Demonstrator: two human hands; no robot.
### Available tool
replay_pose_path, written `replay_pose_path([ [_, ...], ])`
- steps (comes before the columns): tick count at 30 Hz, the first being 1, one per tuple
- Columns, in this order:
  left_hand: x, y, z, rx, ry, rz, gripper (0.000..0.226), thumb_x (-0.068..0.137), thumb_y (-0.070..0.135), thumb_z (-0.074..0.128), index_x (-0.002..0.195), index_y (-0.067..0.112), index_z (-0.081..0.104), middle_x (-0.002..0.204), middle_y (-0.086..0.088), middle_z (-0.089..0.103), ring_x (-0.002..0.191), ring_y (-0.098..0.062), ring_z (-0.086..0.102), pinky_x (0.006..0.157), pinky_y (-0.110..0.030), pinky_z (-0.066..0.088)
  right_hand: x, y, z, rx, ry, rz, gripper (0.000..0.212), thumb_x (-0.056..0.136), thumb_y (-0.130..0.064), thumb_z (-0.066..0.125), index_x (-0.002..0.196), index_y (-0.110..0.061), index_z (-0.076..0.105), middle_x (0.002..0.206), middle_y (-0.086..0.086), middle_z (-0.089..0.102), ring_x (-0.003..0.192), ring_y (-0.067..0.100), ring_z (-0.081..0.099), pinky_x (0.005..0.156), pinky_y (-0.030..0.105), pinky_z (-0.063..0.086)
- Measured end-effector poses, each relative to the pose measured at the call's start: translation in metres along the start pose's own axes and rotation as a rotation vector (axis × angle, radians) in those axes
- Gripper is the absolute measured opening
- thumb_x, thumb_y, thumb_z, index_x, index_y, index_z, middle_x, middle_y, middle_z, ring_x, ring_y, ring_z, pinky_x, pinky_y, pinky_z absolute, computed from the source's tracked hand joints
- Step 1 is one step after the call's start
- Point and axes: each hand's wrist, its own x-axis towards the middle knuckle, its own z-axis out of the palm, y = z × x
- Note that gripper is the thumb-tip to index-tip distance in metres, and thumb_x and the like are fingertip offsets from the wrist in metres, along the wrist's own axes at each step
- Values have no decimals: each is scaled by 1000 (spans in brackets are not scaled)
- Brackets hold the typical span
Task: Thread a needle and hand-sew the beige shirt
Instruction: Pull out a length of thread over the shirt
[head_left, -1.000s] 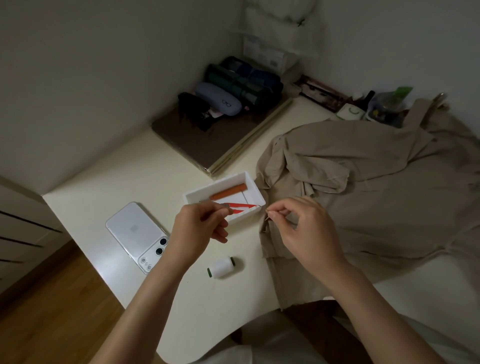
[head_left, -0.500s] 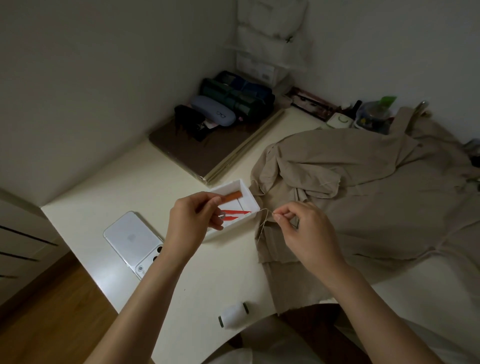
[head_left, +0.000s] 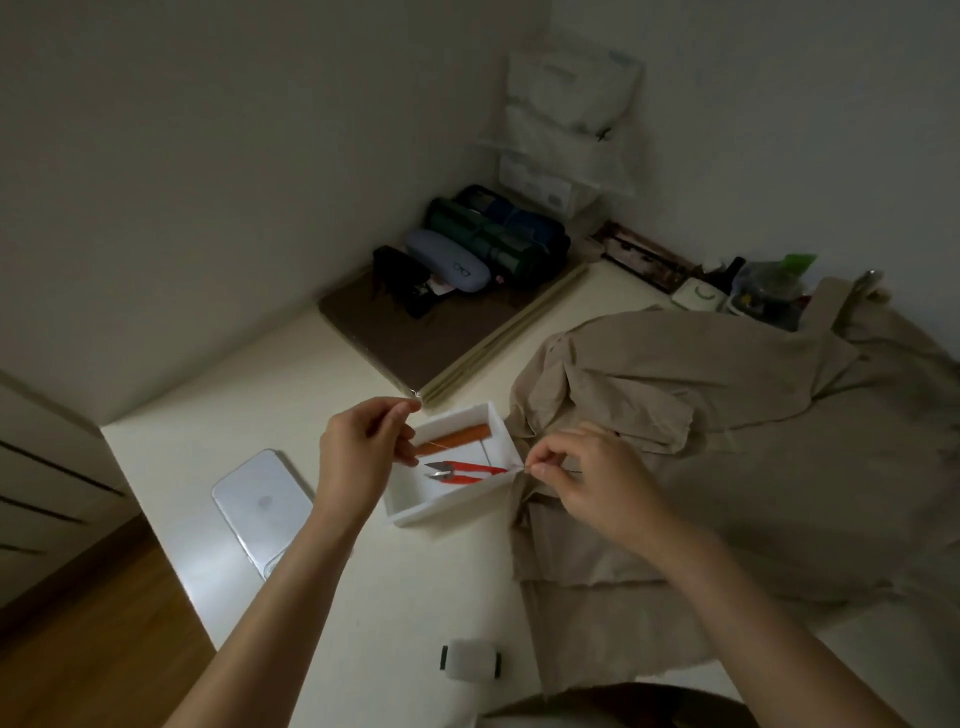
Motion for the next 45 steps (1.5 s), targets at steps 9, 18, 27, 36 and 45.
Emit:
replay_pose_path([
  [9,4,1,5,30,39,-4,18,96,14,51,100,10,68,71,-5,64,52,-6,60,58,-18,55,8,4,-15,139,-70,-58,6,86,-19,66,85,-24,69,78,-27,56,89,-4,51,77,19,43],
  [18,6,28,-1,-869,-51,-231,24,100,14,39,94,9,62,61,1,58,63,-11,60,77,-28,57,9,10,-23,86,19,12,10,87,-19,64,82,-27,66,77,-17,60,86,0,51,75,21,43],
  [27,-2,34,11,67,-270,51,21,98,18,46,97,18,67,73,5,59,58,5,58,53,-8,43,21,1,-30,5,151,26,7,88,-15,62,84,-20,67,73,-21,52,83,4,50,69,8,36],
  [36,-2,16,20,226,-338,81,12,88,22,64,80,30,63,86,7,61,73,-9,58,59,-6,43,37,8,-45,-64,193,34,7,91,-17,59,90,-16,66,79,-11,56,85,11,53,66,23,44],
  [45,-24,-25,12,480,-384,35,9,88,20,66,79,22,66,87,12,58,65,2,52,59,-7,38,31,24,-30,-60,105,134,9,92,-19,58,88,-15,66,83,-5,61,81,12,57,62,25,44],
])
